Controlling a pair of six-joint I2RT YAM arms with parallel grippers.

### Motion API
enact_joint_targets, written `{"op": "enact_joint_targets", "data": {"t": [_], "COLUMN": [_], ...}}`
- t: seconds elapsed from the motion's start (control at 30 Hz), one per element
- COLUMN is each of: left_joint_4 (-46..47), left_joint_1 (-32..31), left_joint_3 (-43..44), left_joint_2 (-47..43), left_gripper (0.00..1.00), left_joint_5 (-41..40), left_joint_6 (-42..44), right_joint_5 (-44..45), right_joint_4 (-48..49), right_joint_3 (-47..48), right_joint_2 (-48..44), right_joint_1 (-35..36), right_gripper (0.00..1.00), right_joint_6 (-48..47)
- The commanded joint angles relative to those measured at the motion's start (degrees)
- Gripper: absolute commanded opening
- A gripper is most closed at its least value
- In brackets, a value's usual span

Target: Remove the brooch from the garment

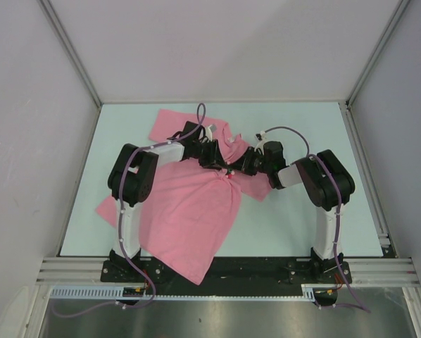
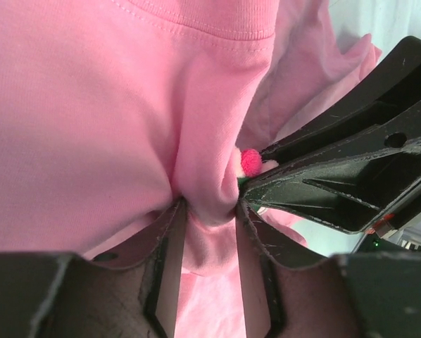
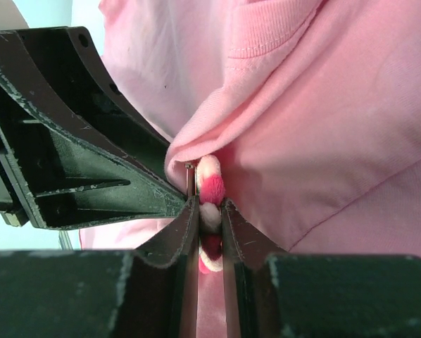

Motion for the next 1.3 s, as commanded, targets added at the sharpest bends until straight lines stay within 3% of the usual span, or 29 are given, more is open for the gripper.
{"op": "enact_joint_targets", "data": {"t": [0.0,0.37,0.47,0.53,0.63,0.73,0.83,0.9,1.1,1.13,1.27], "left_joint_4": [0.75,1.71,1.29,0.67,0.23,-0.04,-0.92,0.22,0.75,0.75,1.54], "left_joint_1": [-0.82,-2.85,-2.67,-2.32,-1.62,-1.09,-0.74,-0.65,-0.65,-0.65,-0.65], "left_joint_3": [1.16,0.46,-0.16,-0.33,-1.21,-2.53,-2.79,-3.84,-4.81,-4.99,-5.87], "left_joint_2": [1.75,5.19,1.24,-1.66,-4.56,-5.8,-5.28,-5.54,-8.08,-8.52,-10.81], "left_gripper": [0.36,0.19,0.27,0.37,0.43,0.43,0.4,0.36,0.35,0.35,0.42], "left_joint_5": [-0.22,-3.04,-4.09,-4.44,-3.83,-3.83,-3.57,-3.04,-3.83,-4.35,-4.27], "left_joint_6": [-0.49,-0.58,0.38,0.83,0.65,0.56,0.56,-0.05,-0.32,-0.49,-1.28], "right_joint_5": [-0.26,1.41,1.33,0.97,0.62,-0.25,-2.1,-2.63,0.08,0.7,4.3], "right_joint_4": [2.33,-1.88,-3.02,-4.68,-5.84,-6.02,-5.93,-5.93,-6.1,-6.28,-7.25], "right_joint_3": [0.3,2.06,2.06,1.97,1.97,1.97,1.89,1.97,-0.04,-0.31,-2.85], "right_joint_2": [0.58,1.29,0.76,0.15,-1.08,-1.44,-1.35,-1.7,-4.77,-6.17,-9.34], "right_joint_1": [0.13,0.39,0.04,-0.31,-0.4,-0.66,-1.1,-0.84,-0.66,-0.49,-0.4], "right_gripper": [0.0,0.0,0.0,0.0,0.08,0.1,0.24,0.25,0.09,0.01,0.0], "right_joint_6": [0.31,0.13,1.0,1.27,0.75,0.92,1.54,1.01,0.31,0.13,2.5]}}
